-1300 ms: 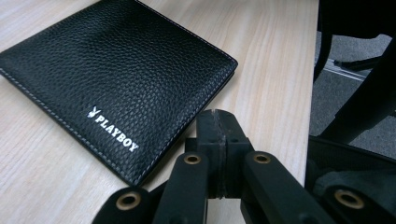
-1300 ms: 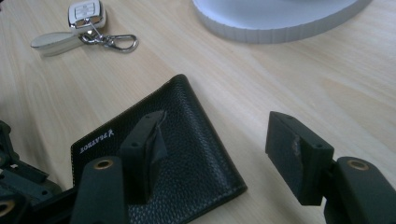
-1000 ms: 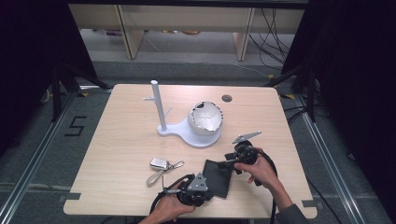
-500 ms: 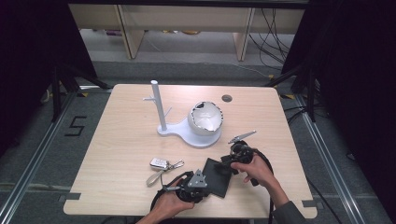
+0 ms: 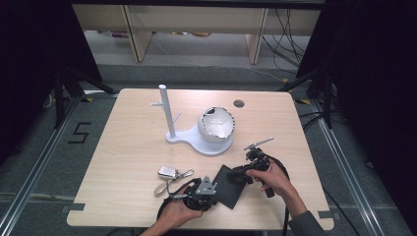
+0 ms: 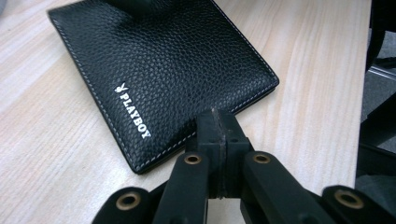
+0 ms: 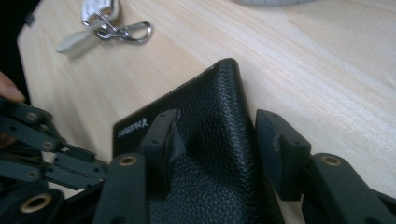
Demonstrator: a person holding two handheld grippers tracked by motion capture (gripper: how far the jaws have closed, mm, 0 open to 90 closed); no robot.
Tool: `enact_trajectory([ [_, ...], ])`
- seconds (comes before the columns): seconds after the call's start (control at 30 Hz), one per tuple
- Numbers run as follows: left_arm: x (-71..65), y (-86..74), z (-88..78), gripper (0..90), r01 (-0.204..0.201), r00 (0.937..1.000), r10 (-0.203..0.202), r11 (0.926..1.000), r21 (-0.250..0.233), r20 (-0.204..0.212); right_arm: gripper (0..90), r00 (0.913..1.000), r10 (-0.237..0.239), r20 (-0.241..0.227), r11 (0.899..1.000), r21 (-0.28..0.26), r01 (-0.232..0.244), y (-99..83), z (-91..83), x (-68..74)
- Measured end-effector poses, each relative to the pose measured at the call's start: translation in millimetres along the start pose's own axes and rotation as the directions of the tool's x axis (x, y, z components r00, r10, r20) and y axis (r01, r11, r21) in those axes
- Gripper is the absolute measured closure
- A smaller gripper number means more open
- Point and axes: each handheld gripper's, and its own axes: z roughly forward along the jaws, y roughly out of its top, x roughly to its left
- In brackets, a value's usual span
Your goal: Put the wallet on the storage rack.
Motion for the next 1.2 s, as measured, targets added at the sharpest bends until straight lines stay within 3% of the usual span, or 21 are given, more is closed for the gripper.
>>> enact_trajectory([
  [0.07,-1.4,-0.3,0.4,89.3,0.02,0.9998,-0.02,0.9998,-0.003,0.002,54.7,0.9999,0.009,-0.01,1.0,-0.007,-0.009,-0.2,-1.8,0.3],
  [0.1,-0.3,0.1,0.2,89.3,0.002,1.0,-0.002,1.0,-0.001,0.005,57.5,0.9991,0.019,-0.039,0.999,-0.025,-0.02,-0.4,-4.8,-0.9],
  [0.13,-0.3,0.0,0.3,89.3,-0.001,1.0,0.001,1.0,0.0,0.002,57.5,0.9991,0.019,-0.039,0.999,-0.025,-0.02,-0.4,-4.8,-0.9],
  [0.17,0.5,0.2,-0.2,89.2,-0.02,0.9998,0.02,0.9997,0.012,-0.003,59.7,0.9971,0.054,-0.053,0.998,-0.025,-0.056,-0.6,-6.5,0.8],
  [0.3,0.3,0.3,-0.5,89.2,-0.02,0.9998,0.02,0.9997,0.014,0.003,63.3,0.9975,0.025,-0.065,0.998,-0.057,-0.029,-1.1,-11.5,-1.8],
  [0.43,0.0,0.4,-0.6,89.3,-0.025,0.9997,0.025,0.9996,0.017,0.003,64.8,0.9983,0.025,-0.053,0.999,-0.042,-0.028,-2.1,-13.7,0.8],
  [0.83,-1.4,0.2,0.0,88.4,-0.008,0.9999,0.008,1.0,0.004,0.012,80.4,0.9951,-0.098,0.001,0.992,-0.079,0.098,2.7,-24.6,22.7],
  [0.93,-2.5,0.7,-2.0,81.7,0.004,0.9992,-0.004,1.0,-0.009,0.04,81.8,0.9944,-0.106,-0.002,0.99,-0.09,0.105,4.1,-27.6,31.2],
  [0.97,-2.3,1.0,-3.7,79.5,-0.002,0.9993,0.003,0.9999,-0.011,0.036,82.4,0.9907,-0.136,0.003,0.985,-0.107,0.135,5.6,-28.9,33.7],
  [1.03,-1.9,1.4,-9.8,75.0,0.0,0.9992,0.001,0.9999,-0.015,0.04,82.8,0.9927,-0.12,-0.015,0.987,-0.109,0.117,6.9,-29.9,39.0],
  [1.07,-2.8,1.1,-12.5,72.3,0.013,0.9984,-0.011,0.9995,-0.029,0.055,82.9,0.9879,-0.155,0.003,0.98,-0.124,0.154,8.3,-30.7,38.7],
  [1.13,-4.0,-0.7,-19.4,67.7,0.011,0.9981,-0.009,0.9992,-0.04,0.061,83.2,0.9864,-0.164,-0.001,0.978,-0.131,0.163,9.8,-33.7,41.6],
  [1.2,-4.7,-4.5,-28.3,63.4,0.001,0.9985,0.001,0.9994,-0.036,0.055,83.3,0.9888,-0.149,0.0,0.98,-0.136,0.148,10.8,-37.7,46.2],
])
